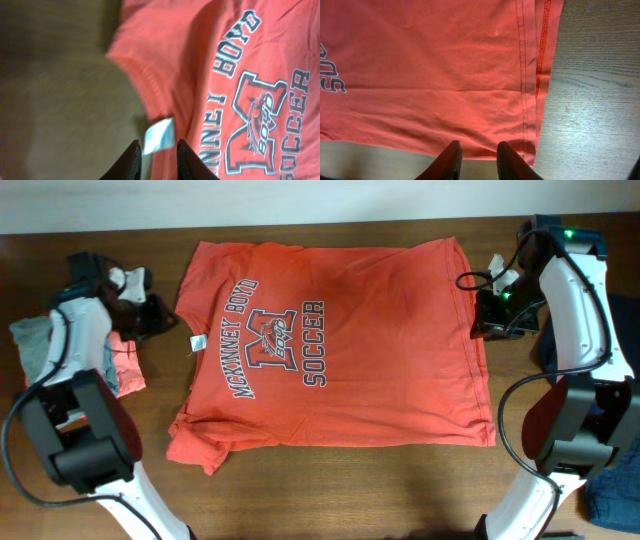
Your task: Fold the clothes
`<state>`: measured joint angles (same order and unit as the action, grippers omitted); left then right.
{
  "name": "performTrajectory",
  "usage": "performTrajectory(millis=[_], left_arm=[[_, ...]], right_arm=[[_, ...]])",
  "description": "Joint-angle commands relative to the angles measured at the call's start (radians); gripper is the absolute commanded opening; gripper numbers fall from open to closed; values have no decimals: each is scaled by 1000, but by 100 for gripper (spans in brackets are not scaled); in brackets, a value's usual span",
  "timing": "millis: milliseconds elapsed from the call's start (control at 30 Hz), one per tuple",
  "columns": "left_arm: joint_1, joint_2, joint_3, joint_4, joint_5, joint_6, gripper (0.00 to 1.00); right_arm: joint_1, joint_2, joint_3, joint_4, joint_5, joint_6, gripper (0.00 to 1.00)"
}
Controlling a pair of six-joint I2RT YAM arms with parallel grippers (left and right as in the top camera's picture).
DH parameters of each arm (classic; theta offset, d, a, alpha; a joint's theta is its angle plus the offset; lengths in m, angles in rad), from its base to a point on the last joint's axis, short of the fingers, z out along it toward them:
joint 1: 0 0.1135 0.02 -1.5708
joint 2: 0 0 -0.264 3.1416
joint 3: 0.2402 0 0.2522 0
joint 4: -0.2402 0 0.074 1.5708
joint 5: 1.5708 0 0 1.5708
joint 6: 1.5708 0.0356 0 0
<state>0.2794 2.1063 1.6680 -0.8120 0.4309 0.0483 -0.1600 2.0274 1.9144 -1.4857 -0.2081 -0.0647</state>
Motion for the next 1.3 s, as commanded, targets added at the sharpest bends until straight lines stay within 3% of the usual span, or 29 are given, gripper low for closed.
performTrajectory(millis=[0, 433, 733, 967, 1267], left_arm=[[-41, 55, 12, 48, 7, -10, 21], [-126, 176, 12, 132, -40, -49, 20], [-125, 192, 12, 119, -185, -56, 20], [-100, 192, 19, 127, -419, -64, 20], [-71, 192, 114, 146, -428, -63, 21]], right_arm=[[10, -7, 3, -4, 10, -10, 29], [10, -7, 3, -14, 10, -11, 29], [10, -7, 3, -15, 10, -11, 29], [10, -7, 3, -15, 10, -11, 29], [10, -7, 3, -16, 10, -10, 29]])
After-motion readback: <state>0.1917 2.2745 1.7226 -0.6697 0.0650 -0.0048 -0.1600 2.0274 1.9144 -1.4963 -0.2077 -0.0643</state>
